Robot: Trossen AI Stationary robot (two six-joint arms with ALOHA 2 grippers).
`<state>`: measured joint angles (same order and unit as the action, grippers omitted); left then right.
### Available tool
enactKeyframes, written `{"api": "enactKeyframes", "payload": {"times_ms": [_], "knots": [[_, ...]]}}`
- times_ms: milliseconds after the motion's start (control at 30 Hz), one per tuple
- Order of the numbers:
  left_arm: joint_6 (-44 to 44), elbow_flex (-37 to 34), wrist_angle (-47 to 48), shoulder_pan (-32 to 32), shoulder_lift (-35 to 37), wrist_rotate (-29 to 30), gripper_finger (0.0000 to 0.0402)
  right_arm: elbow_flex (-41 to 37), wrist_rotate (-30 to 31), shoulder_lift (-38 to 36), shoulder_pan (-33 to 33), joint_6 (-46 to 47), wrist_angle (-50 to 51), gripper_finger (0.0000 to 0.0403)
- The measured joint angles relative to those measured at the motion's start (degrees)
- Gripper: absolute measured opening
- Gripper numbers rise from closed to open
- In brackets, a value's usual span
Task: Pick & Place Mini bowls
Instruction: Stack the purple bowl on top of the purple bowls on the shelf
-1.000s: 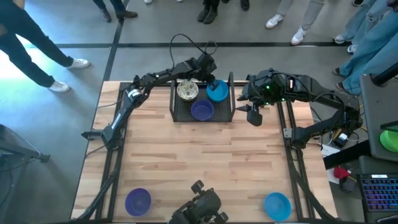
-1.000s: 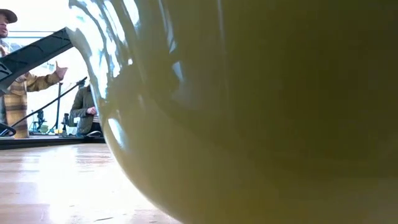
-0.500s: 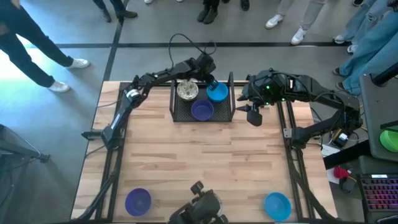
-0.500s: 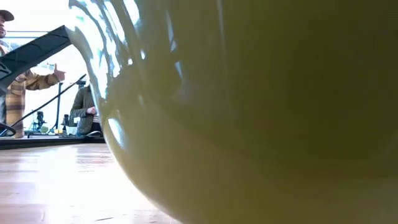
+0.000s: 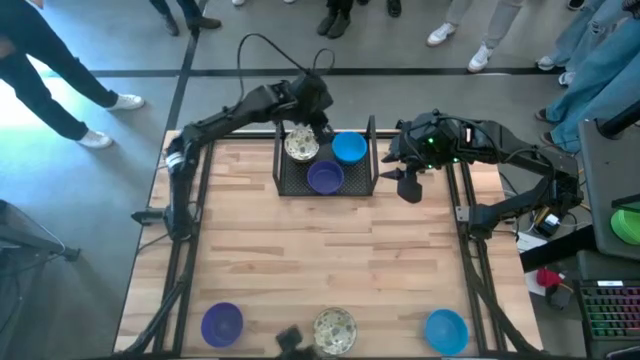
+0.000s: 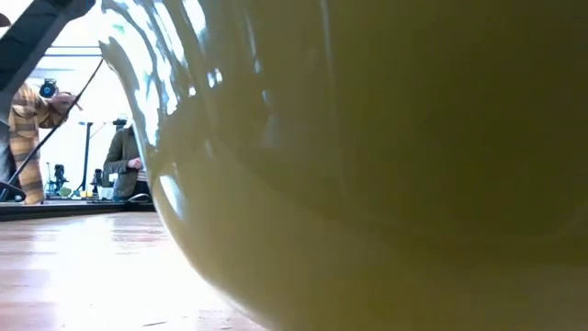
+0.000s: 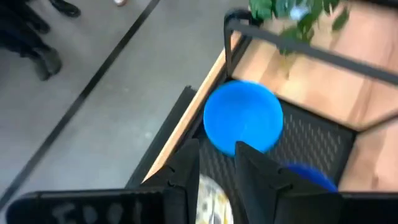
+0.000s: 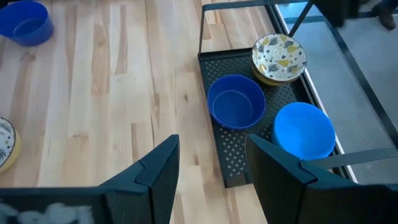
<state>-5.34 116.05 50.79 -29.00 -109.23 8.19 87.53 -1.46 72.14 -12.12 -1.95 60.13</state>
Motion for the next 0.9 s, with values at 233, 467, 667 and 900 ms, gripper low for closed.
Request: {"api": "enactKeyframes", "payload": {"times_ms": [233, 467, 667, 900], "knots": [[3.89, -6.83, 6.81, 6.0, 10.68, 3.77, 0.0096, 0.0, -0.07, -0.26, 0.0, -1.39, 1.99, 0.0178], [9.9, -19.29, 9.37, 15.32, 22.16, 3.72, 0.0096, 0.0, -0.44, -0.31, 0.0, -3.87, 2.8, 0.0178], [13.37, -27.98, 9.38, 25.33, 30.55, 3.65, 0.0096, 0.0, -2.84, -0.31, -0.02, -6.75, 2.76, 0.0178], [19.58, -35.58, 9.49, 37.03, 36.39, 1.52, 0.0096, 0.0, -3.55, -0.24, -0.02, -7.31, 2.72, 0.0178]]}}
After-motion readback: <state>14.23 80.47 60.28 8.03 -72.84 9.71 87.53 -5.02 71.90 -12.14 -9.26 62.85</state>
